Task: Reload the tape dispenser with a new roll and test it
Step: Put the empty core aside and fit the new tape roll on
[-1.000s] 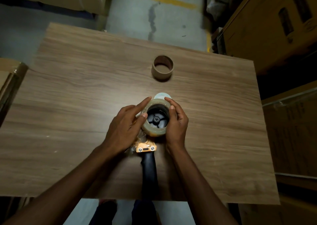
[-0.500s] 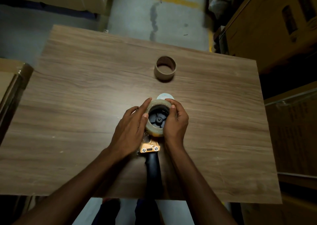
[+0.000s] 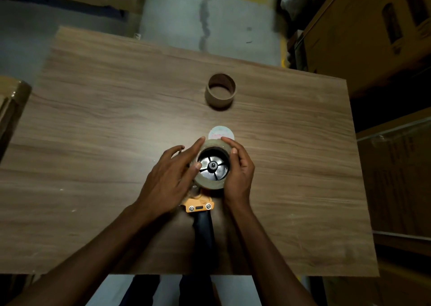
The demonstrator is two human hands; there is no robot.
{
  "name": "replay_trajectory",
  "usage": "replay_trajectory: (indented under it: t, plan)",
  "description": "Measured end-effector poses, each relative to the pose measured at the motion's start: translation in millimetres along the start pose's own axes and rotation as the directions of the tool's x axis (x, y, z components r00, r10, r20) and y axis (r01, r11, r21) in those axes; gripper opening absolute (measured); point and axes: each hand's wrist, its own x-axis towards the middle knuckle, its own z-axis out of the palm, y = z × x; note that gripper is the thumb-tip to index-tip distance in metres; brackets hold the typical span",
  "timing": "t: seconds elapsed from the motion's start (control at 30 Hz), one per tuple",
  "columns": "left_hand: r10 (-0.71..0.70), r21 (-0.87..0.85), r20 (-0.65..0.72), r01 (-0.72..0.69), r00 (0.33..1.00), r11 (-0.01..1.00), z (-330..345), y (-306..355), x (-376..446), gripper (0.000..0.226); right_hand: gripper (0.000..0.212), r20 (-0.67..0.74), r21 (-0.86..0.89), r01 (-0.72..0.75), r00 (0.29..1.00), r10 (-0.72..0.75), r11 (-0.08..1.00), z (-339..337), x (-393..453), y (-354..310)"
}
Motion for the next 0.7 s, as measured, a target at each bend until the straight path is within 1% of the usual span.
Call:
replay_trajectory:
  t: [0.07, 0.17, 0.23, 0.27, 0.33, 0.37, 0.43, 0.5, 0.57, 0.7]
  plan:
    - [0.016, 0.000, -0.005, -0.016, 1.000, 1.000, -1.2, 1.2, 1.5, 0.059, 0.035, 0.024, -0.035, -0.019, 1.000, 0.020, 0.999, 0.1, 4.1, 0.7]
    - [0.034, -0.018, 0.022, -0.034, 0.999, 0.999, -5.6, -1.4, 3.2, 0.060, 0.035, 0.088, -0.061, -0.042, 0.995, 0.048, 0.997, -1.2, 5.4, -6.0]
    - [0.057, -0.034, 0.063, -0.055, 0.996, 0.998, -11.7, -8.2, 7.1, 0.060, 0.036, 0.184, -0.082, -0.010, 0.983, 0.025, 0.997, -7.6, 3.4, -11.9]
    - [0.076, -0.044, 0.079, -0.073, 0.994, 0.996, -14.4, -11.7, 9.2, 0.061, 0.038, 0.244, -0.099, 0.029, 0.970, -0.004, 0.995, -14.5, 3.6, -14.5]
    - [0.115, -0.075, 0.085, -0.109, 0.990, 0.991, -18.7, -16.7, 12.9, 0.064, 0.043, 0.380, -0.148, 0.117, 0.923, -0.053, 0.982, -33.8, 8.6, -18.3]
    - [0.128, -0.085, 0.084, -0.121, 0.988, 0.989, -19.7, -19.5, 14.3, 0.067, 0.047, 0.452, -0.175, 0.143, 0.891, -0.050, 0.974, -43.7, 13.1, -20.1]
    - [0.127, -0.086, 0.090, -0.119, 0.988, 0.989, -19.2, -24.3, 14.2, 0.075, 0.058, 0.580, -0.246, 0.195, 0.815, -0.017, 0.949, -60.1, 19.8, -25.7]
    - [0.111, -0.061, 0.092, -0.106, 0.989, 0.992, -18.6, -26.9, 12.7, 0.080, 0.067, 0.669, -0.321, 0.264, 0.743, 0.021, 0.909, -70.9, 24.9, -30.0]
    - [0.127, -0.029, 0.074, -0.125, 0.989, 0.992, -20.5, -26.7, 13.2, 0.083, 0.076, 0.712, -0.359, 0.323, 0.701, 0.034, 0.876, -77.0, 30.6, -33.9]
    - [0.189, 0.097, 0.080, -0.196, 0.979, 0.976, -28.1, -23.2, 18.7, 0.084, 0.082, 0.749, -0.383, 0.412, 0.663, 0.016, 0.827, -77.9, 35.6, -36.8]
